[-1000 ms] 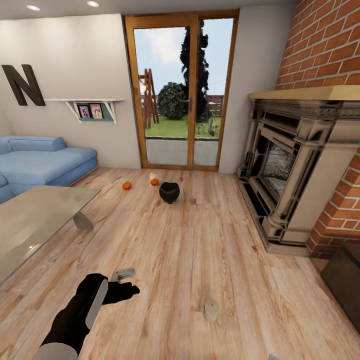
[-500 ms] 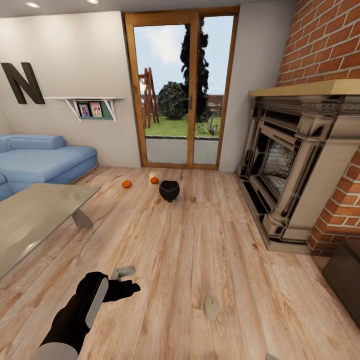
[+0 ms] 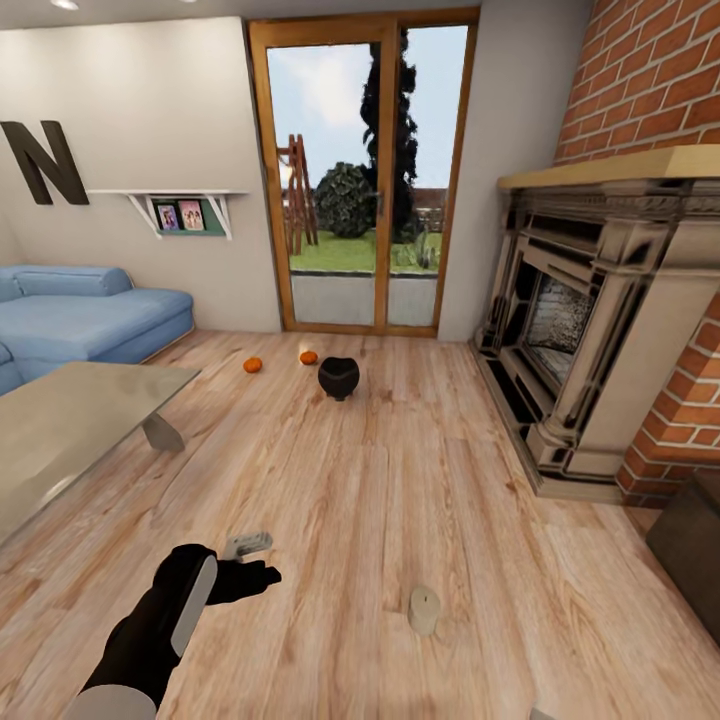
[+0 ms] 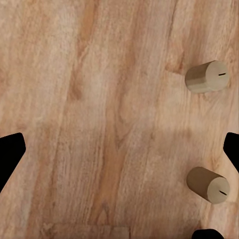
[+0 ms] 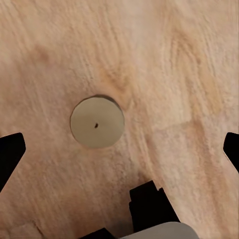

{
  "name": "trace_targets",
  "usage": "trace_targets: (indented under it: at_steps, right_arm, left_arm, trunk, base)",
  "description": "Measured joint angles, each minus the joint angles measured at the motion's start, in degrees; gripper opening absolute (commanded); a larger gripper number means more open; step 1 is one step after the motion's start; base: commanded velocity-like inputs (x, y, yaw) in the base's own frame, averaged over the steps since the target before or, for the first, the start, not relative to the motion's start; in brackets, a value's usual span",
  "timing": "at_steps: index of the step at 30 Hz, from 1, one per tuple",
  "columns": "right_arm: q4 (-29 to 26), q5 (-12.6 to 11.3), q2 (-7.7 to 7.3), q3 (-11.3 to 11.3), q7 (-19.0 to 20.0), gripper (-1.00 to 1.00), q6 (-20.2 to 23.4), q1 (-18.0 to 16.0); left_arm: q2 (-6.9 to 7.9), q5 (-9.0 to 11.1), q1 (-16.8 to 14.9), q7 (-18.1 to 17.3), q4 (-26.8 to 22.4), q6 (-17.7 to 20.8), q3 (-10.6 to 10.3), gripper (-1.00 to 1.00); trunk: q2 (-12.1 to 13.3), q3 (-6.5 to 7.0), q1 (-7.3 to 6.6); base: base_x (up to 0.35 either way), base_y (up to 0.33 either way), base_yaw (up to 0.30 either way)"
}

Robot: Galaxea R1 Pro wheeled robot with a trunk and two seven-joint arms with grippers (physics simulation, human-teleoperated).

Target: Place each of the two pumpkins and all three candles from the living room inside a cabinet in the living room (use any cabinet), then make sure every cabinet is closed, and position the cauldron so it is next to a table in the living room.

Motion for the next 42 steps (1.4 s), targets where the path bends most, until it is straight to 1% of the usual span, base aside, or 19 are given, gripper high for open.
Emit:
trace_targets:
  at_steps: [3,5,6,7,10,14,18,21,23,26,29,31,35,37,39,42]
  right_arm:
    - [0.24,-0.14,0.01,3.84,-0.11,1.00,-0.16,0.02]
    - [0.30,-0.13,0.01,5.02,-0.12,1.00,-0.27,0.04]
    - [0.31,-0.12,0.01,5.33,-0.10,1.00,-0.31,0.06]
    - [0.32,-0.11,0.02,5.53,-0.09,1.00,-0.51,0.06]
    - [0.33,-0.12,0.03,5.81,-0.07,1.00,-1.89,0.06]
    - [0.30,-0.09,0.28,6.07,-0.06,1.00,-3.08,-0.06]
    - [0.14,-0.01,0.57,6.15,-0.06,1.00,-3.28,-0.59]
    - [0.18,0.08,0.61,6.46,-0.02,1.00,-3.27,-2.49]
    - [0.23,0.87,0.63,8.10,-0.04,1.00,-3.22,-3.51]
    - [0.31,2.09,0.66,9.77,-0.01,1.00,-3.53,-3.98]
    - [0.48,2.54,0.64,10.48,0.14,1.00,-4.78,-4.15]
    - [1.21,2.60,0.63,10.62,1.14,1.00,-5.33,-4.19]
    - [3.39,2.69,0.64,10.70,4.97,1.00,-5.76,-4.22]
    - [3.78,2.69,0.63,10.71,5.74,1.00,-6.04,-4.22]
    - [3.92,2.68,0.63,10.71,5.99,1.00,-6.44,-4.22]
    - [4.08,2.68,0.63,10.71,6.20,1.00,-6.88,-4.23]
  left_arm:
    - [-0.25,0.03,0.00,-0.02,-0.07,-0.01,-0.07,1.00]
    - [-0.65,0.05,0.00,-0.02,-0.04,-0.01,-0.13,1.00]
    - [-1.15,0.09,0.02,-0.02,-0.01,-0.01,-0.19,1.00]
    - [-1.78,0.07,0.01,-0.01,0.05,-0.01,-0.25,1.00]
    - [-2.99,-0.05,0.04,0.03,0.13,-0.01,-0.43,1.00]
    - [-3.74,-0.07,0.08,0.05,0.16,-0.01,-0.83,1.00]
    - [-3.96,-0.08,0.09,0.06,0.18,-0.01,-0.94,1.00]
    - [-3.97,-0.09,0.09,0.05,0.18,-0.01,-0.96,1.00]
    - [-3.97,-0.08,0.09,0.03,0.17,-0.01,-0.96,1.00]
    - [-3.99,-0.08,0.09,0.00,0.17,-0.01,-0.96,1.00]
    - [-3.96,-0.08,0.09,-0.04,-0.11,-0.01,-0.88,1.00]
    - [-3.95,-0.07,0.09,-0.09,-0.31,-0.01,-0.84,1.00]
    - [-3.94,-0.01,0.12,-0.22,-0.41,0.03,-0.92,1.00]
    - [-3.94,0.08,0.10,-0.29,-0.43,0.06,-0.90,1.00]
    - [-3.94,0.66,0.14,-0.32,-0.44,0.07,-0.92,1.00]
    - [-3.75,3.00,0.17,-0.33,-0.46,0.07,-1.03,1.00]
  trunk:
    - [-1.20,-0.54,0.66]
    - [-2.01,-0.90,1.10]
    - [-2.41,-1.08,1.32]
    - [-2.81,-1.26,1.54]
    - [-4.01,-1.80,2.20]
    - [-5.62,-2.51,3.08]
    - [-7.22,-3.23,3.95]
    - [-8.42,-3.77,4.61]
    - [-9.23,-4.13,5.05]
    - [-10.43,-4.67,5.71]
    - [-11.63,-5.21,6.37]
    - [-12.43,-5.57,6.81]
    - [-14.04,-6.28,7.69]
    - [-14.84,-6.64,8.13]
    - [-15.64,-7.00,8.57]
    - [-16.85,-7.54,9.23]
  base:
    - [0.000,0.000,0.000]
    - [0.000,0.000,0.000]
    - [0.000,0.000,0.000]
    - [0.000,0.000,0.000]
    - [0.000,0.000,0.000]
    - [0.000,0.000,0.000]
    - [0.000,0.000,0.000]
    - [0.000,0.000,0.000]
    - [0.000,0.000,0.000]
    - [0.000,0.000,0.000]
    - [0.000,0.000,0.000]
    - [0.000,0.000,0.000]
    - [0.000,0.000,0.000]
    - [0.000,0.000,0.000]
    - [0.000,0.000,0.000]
    - [0.000,0.000,0.000]
